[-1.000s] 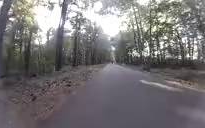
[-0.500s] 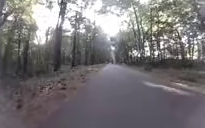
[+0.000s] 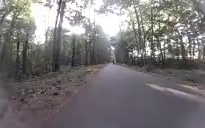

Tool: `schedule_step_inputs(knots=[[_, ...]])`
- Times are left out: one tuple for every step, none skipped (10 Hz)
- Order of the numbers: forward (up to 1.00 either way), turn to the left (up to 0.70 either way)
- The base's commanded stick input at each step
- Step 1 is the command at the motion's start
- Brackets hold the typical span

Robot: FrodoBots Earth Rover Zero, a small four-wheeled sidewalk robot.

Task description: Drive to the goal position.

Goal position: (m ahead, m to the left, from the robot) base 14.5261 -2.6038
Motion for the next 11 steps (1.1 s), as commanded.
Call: schedule_step_inputs(knots=[[0.70, 0.03], [0.70, 0.16], [0.70, 0.34], [0.70, 0.34], [0.70, 0.17], [0.70, 0.02], [0.70, 0.02], [0.70, 0.02], [0.70, 0.01], [0.70, 0.01], [0.70, 0.01]])
